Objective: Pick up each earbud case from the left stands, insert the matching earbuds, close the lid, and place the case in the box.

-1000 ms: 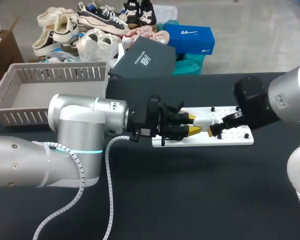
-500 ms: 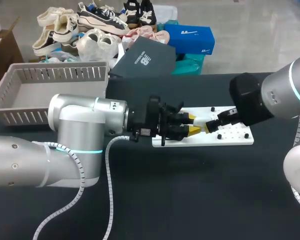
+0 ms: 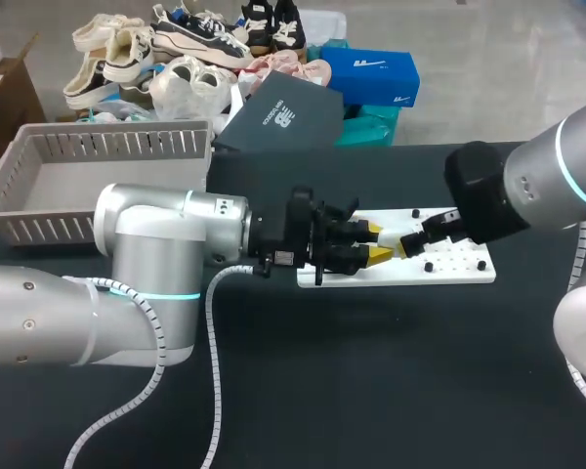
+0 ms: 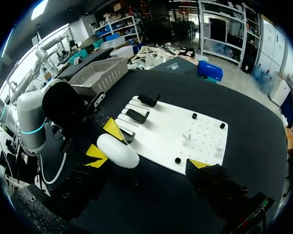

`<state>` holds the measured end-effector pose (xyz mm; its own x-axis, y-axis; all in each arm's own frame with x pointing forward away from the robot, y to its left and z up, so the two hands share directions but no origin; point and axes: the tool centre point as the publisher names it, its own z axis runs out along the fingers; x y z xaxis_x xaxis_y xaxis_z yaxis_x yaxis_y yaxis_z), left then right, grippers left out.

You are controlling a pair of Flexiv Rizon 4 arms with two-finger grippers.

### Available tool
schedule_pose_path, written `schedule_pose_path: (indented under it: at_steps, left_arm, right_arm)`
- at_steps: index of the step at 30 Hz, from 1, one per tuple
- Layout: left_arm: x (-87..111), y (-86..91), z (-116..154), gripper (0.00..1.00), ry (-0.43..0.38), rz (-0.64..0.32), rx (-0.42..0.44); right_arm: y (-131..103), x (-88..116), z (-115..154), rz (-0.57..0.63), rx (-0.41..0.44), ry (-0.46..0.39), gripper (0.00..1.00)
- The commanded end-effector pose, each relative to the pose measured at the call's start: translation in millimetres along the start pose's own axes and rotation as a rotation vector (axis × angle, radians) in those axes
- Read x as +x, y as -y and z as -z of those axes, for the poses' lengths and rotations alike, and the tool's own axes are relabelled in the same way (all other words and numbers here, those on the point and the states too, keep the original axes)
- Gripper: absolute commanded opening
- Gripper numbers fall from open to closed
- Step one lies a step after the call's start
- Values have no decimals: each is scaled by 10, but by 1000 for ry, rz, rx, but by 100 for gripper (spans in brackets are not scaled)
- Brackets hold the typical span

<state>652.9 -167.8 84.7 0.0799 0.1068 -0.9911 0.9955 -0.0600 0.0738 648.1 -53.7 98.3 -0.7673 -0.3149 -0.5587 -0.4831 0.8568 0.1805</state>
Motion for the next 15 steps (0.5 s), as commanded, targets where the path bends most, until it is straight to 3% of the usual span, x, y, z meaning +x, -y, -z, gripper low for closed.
schedule_pose_path:
  at_steps: [1,15]
  left_arm:
    - [10,-17,-8,0,1,0,3]
    - [10,-17,-8,0,1,0,3]
  right_arm:
    - [-19,-1,-11,-2,12,7,100]
    - [-14,-82,39,-4,29,21,100]
